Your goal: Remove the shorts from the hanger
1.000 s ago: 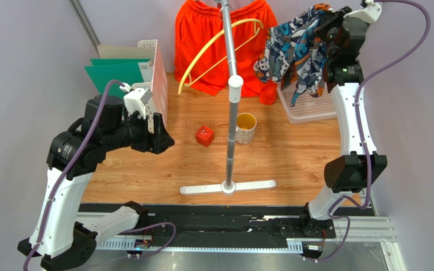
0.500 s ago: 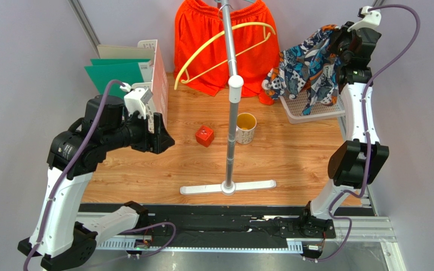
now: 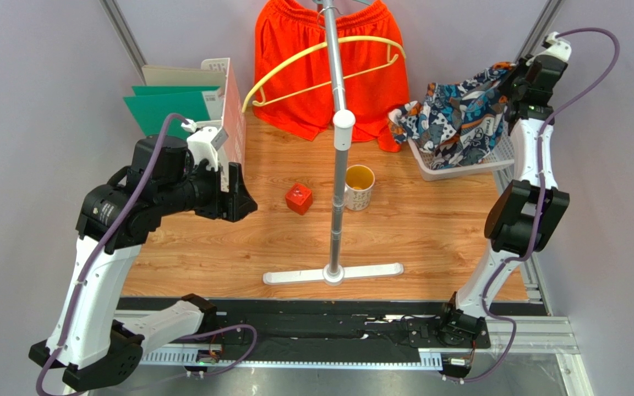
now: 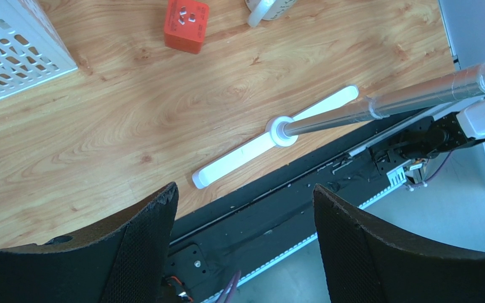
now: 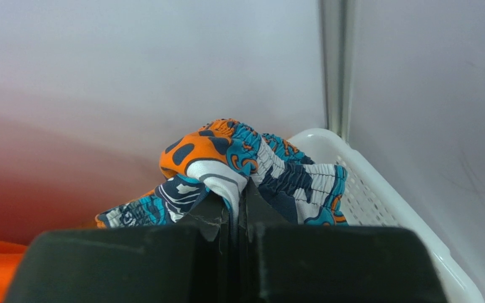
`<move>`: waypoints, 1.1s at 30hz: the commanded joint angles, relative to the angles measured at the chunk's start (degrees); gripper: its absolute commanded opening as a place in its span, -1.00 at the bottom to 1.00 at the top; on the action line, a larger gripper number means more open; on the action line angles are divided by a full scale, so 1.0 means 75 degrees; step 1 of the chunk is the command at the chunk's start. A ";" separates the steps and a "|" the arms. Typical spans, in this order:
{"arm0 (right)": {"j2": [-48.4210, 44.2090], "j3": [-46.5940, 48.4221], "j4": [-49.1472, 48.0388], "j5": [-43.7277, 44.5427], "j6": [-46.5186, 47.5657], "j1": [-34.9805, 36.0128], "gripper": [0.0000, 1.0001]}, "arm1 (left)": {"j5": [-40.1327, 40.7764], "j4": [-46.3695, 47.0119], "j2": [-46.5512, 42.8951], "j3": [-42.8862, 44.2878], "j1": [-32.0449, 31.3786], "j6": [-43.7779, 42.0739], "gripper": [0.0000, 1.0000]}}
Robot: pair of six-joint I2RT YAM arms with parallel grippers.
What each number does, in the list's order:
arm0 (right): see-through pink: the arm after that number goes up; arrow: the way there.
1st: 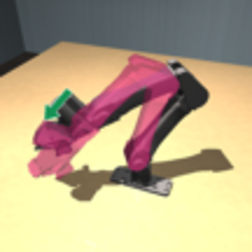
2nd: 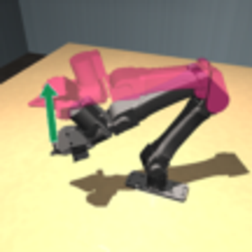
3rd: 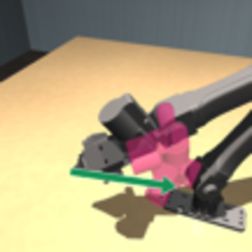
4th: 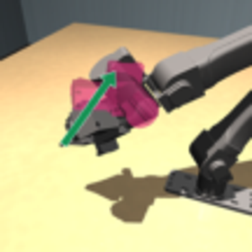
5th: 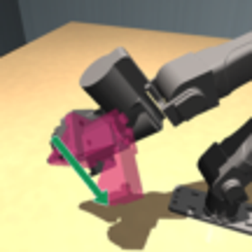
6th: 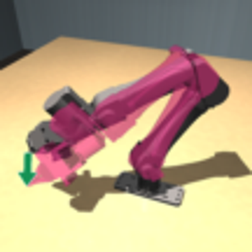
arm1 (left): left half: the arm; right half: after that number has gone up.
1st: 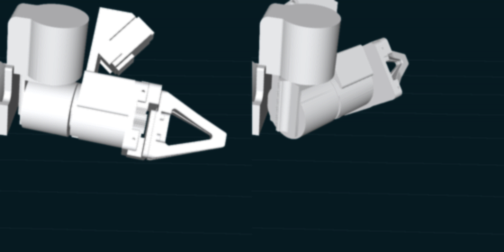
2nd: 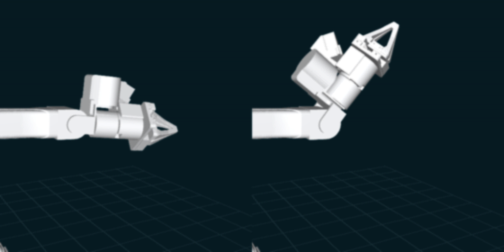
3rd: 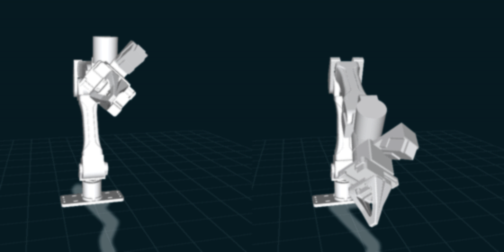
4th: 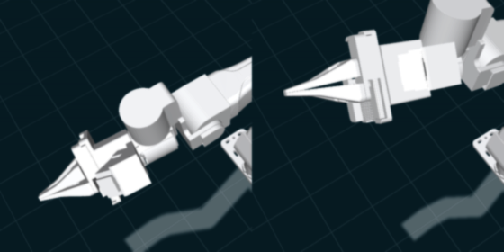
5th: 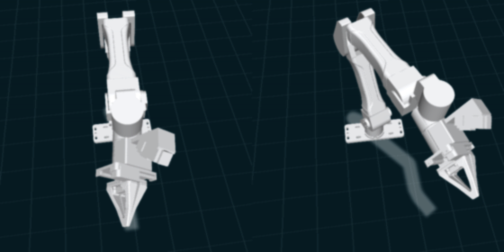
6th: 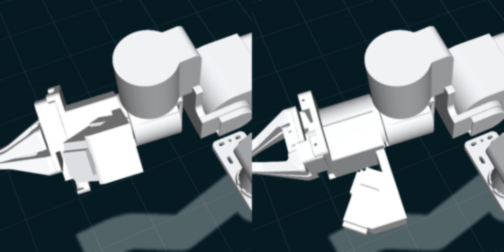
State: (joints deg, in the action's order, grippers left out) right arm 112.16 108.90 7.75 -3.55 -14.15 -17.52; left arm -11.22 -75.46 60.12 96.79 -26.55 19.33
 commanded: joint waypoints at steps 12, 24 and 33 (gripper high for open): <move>-0.0189 0.0235 0.0419 0.0752 -0.0176 -0.0477 -1.00 | 0.0196 -0.0029 0.0258 0.0313 -0.0011 -0.0058 0.63; 0.0233 0.0187 0.0537 -0.0358 0.0139 0.0506 -1.00 | -0.0086 0.0241 0.0363 0.0172 -0.0011 0.0164 0.61; 0.0220 -0.1454 0.0033 0.0179 -0.0725 0.1293 -1.00 | 0.0266 0.0077 -0.0023 0.0219 -0.0011 0.0375 0.61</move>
State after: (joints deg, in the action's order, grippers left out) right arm 113.45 102.00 10.50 -4.64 -15.31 -6.87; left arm -10.52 -75.16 61.93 97.25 -26.55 20.88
